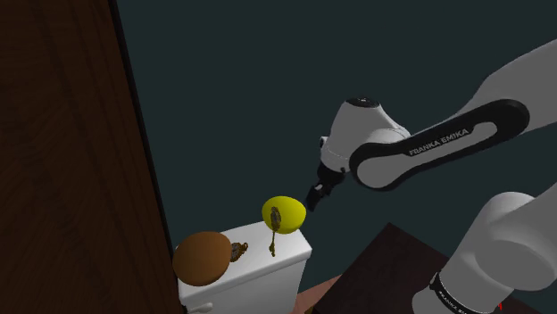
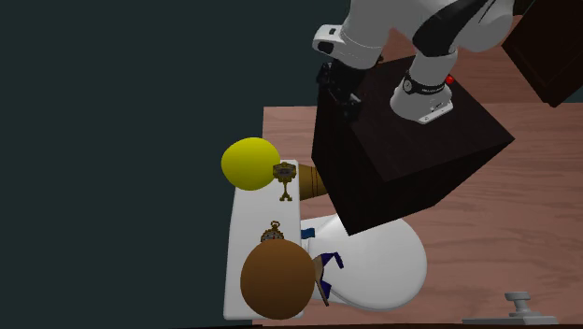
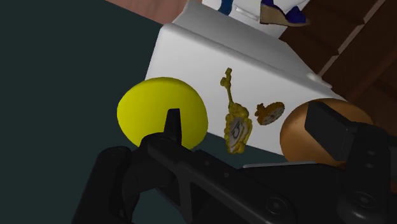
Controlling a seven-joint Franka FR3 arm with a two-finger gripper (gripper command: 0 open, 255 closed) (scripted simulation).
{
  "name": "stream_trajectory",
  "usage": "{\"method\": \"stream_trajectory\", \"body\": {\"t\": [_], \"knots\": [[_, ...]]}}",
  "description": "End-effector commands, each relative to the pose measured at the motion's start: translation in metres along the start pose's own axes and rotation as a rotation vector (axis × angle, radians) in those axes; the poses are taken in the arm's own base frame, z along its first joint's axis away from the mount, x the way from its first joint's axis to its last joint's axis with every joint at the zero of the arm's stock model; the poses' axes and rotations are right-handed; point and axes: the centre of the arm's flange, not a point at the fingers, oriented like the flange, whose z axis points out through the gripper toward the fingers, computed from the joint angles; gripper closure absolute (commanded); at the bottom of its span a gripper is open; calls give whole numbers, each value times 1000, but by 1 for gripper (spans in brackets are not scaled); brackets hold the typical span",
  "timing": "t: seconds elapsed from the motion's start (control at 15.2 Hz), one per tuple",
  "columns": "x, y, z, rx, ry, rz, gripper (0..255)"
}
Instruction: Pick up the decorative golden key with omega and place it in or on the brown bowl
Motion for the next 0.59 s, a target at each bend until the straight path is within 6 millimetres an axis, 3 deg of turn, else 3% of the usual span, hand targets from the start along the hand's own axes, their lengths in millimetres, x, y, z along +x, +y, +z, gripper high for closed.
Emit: {"method": "stream_trajectory", "body": {"t": [0.0, 0.53], "knots": [[3, -9, 24, -3, 31, 11, 0], [32, -43, 116, -27, 135, 45, 0]]}}
